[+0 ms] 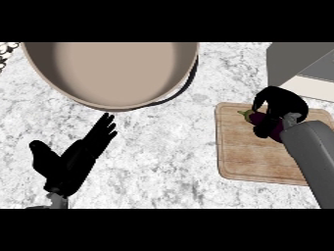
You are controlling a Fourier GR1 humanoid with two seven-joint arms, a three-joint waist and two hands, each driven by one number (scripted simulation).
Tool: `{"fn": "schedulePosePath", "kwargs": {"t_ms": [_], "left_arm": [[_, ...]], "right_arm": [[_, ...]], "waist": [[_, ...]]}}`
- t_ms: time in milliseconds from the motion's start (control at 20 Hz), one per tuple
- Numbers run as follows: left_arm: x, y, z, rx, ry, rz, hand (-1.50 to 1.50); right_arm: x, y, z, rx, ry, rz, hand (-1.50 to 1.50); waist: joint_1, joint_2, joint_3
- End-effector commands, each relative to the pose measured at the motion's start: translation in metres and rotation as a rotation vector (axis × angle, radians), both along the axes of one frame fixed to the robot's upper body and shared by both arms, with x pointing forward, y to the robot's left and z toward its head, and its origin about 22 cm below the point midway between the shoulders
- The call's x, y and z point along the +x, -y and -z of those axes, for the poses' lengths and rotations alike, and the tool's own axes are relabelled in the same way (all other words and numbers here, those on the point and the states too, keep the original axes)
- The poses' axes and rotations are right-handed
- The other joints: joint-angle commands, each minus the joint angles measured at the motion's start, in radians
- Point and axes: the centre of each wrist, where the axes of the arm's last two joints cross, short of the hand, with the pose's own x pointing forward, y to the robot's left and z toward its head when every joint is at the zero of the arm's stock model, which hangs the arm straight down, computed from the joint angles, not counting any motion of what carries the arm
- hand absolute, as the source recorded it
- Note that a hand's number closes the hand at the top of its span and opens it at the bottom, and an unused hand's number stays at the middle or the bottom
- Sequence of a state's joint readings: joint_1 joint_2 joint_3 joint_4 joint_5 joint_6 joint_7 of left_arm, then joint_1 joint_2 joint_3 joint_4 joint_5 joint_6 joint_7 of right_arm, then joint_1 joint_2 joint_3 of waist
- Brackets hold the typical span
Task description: Pick the eggplant from the cutting board and place it in the pot
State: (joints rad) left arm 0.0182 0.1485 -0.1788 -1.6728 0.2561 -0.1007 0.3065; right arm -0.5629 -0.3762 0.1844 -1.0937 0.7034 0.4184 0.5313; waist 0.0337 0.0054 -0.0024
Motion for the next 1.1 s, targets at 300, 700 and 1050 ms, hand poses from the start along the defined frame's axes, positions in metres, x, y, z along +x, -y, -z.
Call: {"fn": "schedulePosePath", "kwargs": {"t_ms": [300,700,1050], "left_arm": [[0.01,0.027,-0.012,-0.028,0.054,0.103,0.0],[0.014,0.016,-0.011,-0.026,0.053,0.054,0.0],[0.011,0.023,-0.006,-0.024,0.02,0.044,0.0]], "right_arm": [[0.018,-0.061,-0.085,0.16,0.399,-0.876,1.5],[0.046,0.0,-0.077,0.208,0.746,-0.971,1.5],[0.072,0.03,-0.102,0.42,0.973,-1.01,1.5]], "waist": [[0.099,0.041,0.011],[0.062,0.039,0.009],[0.033,0.022,0.005]]}}
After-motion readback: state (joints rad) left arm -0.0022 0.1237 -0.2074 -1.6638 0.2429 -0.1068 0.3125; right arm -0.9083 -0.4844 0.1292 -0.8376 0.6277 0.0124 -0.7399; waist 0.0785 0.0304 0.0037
